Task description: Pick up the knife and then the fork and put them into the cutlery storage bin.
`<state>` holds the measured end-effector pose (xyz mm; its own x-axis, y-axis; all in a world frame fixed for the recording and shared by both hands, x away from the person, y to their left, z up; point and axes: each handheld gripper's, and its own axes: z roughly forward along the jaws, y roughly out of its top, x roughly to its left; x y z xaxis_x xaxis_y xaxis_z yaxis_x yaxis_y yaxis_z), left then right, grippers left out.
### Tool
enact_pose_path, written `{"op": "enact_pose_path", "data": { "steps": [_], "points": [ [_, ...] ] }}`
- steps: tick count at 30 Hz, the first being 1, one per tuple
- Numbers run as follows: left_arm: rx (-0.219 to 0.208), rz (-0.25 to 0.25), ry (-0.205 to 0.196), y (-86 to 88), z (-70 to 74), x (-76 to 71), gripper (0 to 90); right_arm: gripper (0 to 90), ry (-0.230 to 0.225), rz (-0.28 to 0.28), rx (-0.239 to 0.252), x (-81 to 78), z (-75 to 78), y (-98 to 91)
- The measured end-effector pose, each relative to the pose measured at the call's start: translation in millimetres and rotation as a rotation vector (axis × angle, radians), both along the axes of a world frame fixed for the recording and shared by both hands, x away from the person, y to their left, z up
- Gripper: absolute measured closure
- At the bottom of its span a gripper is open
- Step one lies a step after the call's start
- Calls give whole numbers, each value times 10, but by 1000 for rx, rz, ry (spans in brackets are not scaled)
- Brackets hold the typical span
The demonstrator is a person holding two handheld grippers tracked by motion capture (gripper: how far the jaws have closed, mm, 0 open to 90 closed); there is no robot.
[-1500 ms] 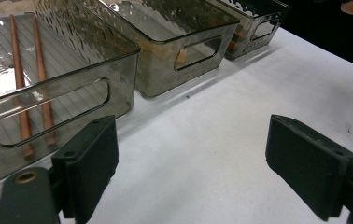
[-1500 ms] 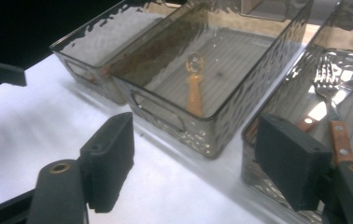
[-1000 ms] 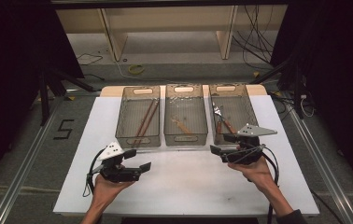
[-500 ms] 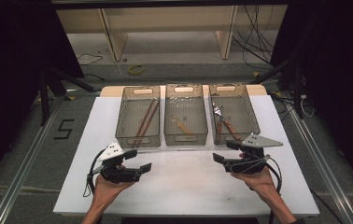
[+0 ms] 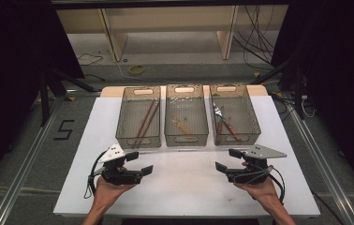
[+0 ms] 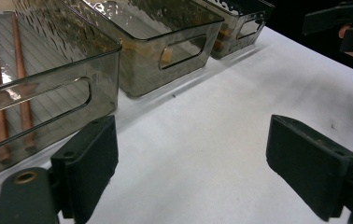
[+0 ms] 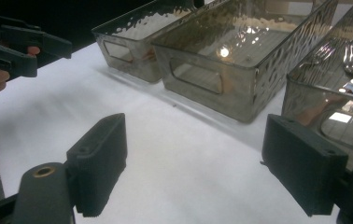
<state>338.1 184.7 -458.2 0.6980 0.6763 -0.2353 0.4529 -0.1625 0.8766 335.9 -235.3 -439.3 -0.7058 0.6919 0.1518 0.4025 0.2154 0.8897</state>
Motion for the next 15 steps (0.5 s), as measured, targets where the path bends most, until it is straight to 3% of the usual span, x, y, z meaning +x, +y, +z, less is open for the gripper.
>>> {"op": "enact_pose_path", "data": {
  "steps": [15],
  "points": [
    [0,-12,0,-15,-17,-27,162,224,10,-14,-20,-97,-132,-42]
  ]
}}
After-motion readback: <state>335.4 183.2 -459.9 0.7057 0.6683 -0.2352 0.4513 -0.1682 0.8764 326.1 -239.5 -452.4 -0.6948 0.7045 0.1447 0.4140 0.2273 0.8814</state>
